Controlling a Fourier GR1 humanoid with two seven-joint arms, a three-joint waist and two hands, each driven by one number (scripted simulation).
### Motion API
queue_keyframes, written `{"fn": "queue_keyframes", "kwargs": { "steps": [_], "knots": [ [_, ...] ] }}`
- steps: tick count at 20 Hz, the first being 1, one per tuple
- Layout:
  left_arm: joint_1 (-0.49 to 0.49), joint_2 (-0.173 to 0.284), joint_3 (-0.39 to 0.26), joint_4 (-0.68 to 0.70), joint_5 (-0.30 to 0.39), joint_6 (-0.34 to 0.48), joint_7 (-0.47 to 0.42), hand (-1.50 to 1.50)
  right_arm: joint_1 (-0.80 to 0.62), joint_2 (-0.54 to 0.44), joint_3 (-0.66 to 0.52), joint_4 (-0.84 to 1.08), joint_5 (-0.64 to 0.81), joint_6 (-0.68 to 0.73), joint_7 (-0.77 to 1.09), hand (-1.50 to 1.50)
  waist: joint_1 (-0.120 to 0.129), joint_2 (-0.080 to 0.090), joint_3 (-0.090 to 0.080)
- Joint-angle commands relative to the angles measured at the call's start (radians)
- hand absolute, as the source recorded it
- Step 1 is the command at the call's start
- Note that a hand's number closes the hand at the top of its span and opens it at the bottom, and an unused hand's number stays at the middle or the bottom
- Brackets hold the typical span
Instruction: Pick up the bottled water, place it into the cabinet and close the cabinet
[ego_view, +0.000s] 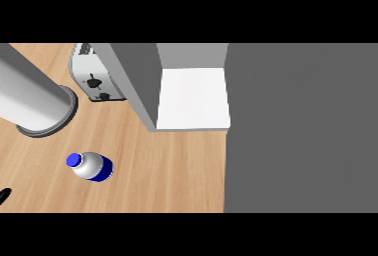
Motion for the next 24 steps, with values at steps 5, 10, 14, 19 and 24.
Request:
{"fn": "queue_keyframes", "kwargs": {
  "steps": [5,10,14,19,24],
  "knots": [
    [-0.133,0.021,0.013,0.182,-0.04,-0.02,0.007,-1.5,0.102,-0.005,-0.045,-0.202,-0.222,0.023,0.059,-1.5,-0.014,0.004,-0.001],
    [-0.271,0.044,0.041,0.368,-0.163,-0.083,-0.08,-1.5,0.111,-0.013,-0.054,-0.187,-0.221,0.039,0.038,-1.5,-0.02,0.006,-0.002],
    [-0.292,-0.021,-0.025,0.393,-0.287,-0.08,-0.118,-1.5,0.157,0.002,-0.062,-0.158,-0.218,0.086,-0.014,-1.5,-0.008,0.004,0.0],
    [-0.37,-0.028,-0.007,0.6,-0.373,-0.123,-0.233,-1.5,0.146,-0.005,-0.07,-0.138,-0.225,0.092,-0.025,-1.5,-0.004,0.005,-0.001],
    [-0.485,-0.047,-0.028,0.754,-0.493,-0.072,-0.299,-1.5,0.19,-0.002,-0.064,-0.175,-0.25,0.1,-0.037,-1.5,-0.014,0.006,-0.002]
  ]
}}
